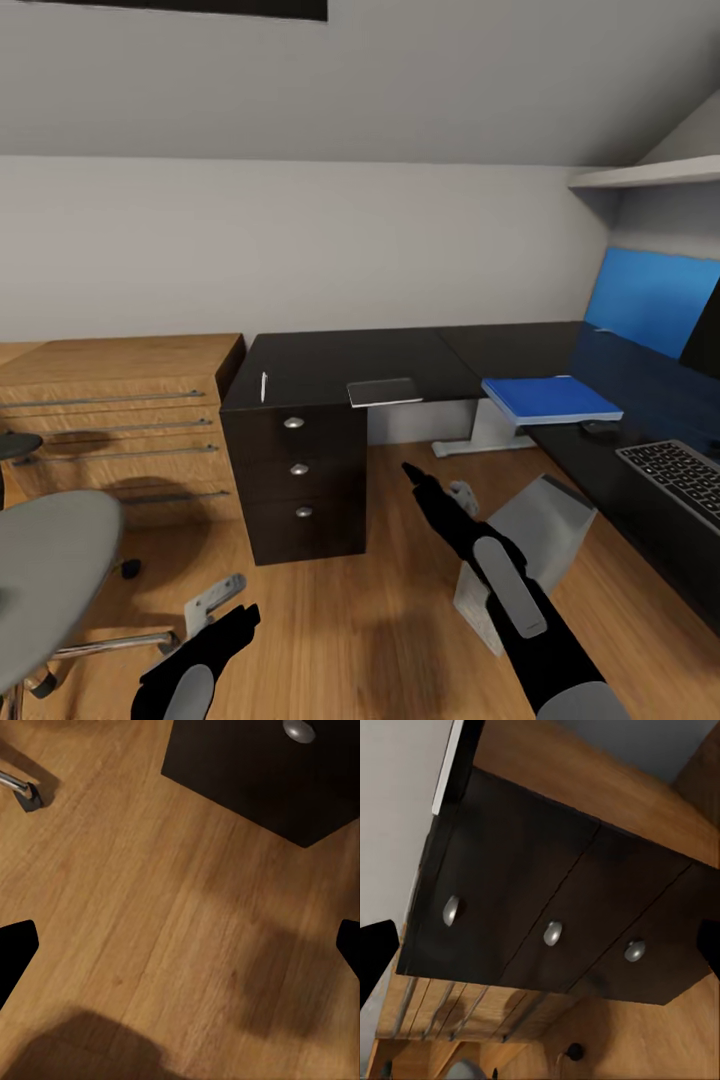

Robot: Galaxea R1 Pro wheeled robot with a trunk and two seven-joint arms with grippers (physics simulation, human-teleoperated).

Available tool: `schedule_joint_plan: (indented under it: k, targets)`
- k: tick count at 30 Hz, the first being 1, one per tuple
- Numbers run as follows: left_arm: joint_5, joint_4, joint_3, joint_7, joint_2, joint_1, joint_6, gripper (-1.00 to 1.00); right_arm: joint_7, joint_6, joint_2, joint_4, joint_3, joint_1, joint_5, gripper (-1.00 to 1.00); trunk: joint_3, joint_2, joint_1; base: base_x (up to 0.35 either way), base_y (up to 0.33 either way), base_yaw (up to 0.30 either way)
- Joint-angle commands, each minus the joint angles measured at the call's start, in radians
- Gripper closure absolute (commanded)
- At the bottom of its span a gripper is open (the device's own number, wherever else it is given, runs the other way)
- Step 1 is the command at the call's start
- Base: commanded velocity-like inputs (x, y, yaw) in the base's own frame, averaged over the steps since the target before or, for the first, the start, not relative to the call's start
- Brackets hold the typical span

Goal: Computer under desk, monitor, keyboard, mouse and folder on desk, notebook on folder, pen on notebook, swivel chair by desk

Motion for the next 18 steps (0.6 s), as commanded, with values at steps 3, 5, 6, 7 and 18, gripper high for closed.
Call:
schedule_joint_plan:
  k: [3,5,6,7,18]
  targets:
    - [0.009,0.001,-0.003,0.009,0.002,-0.001,-0.012,-1.00,0.044,0.004,0.002,-0.003,-0.004,-0.001,-0.077,-1.00,-0.011,-0.022,0.011,0.000,0.000,0.000]
    - [0.009,0.005,-0.003,0.009,0.002,-0.001,-0.014,-1.00,0.077,0.002,0.003,-0.004,-0.003,-0.001,-0.086,-1.00,-0.017,-0.036,0.019,0.000,0.000,0.000]
    - [0.009,0.009,-0.003,0.010,0.003,-0.001,-0.015,-1.00,0.125,0.000,0.003,-0.008,-0.002,-0.001,-0.091,-1.00,-0.020,-0.043,0.023,0.000,0.000,0.000]
    - [0.009,0.010,-0.003,0.010,0.004,-0.001,-0.016,-1.00,0.138,-0.001,0.003,-0.009,-0.002,-0.001,-0.091,-1.00,-0.023,-0.050,0.027,0.000,0.000,0.000]
    - [0.008,0.017,-0.003,0.010,0.008,-0.001,-0.016,-1.00,0.239,-0.029,0.009,-0.029,0.012,0.000,0.042,-1.00,-0.058,-0.127,0.069,0.000,0.000,0.000]
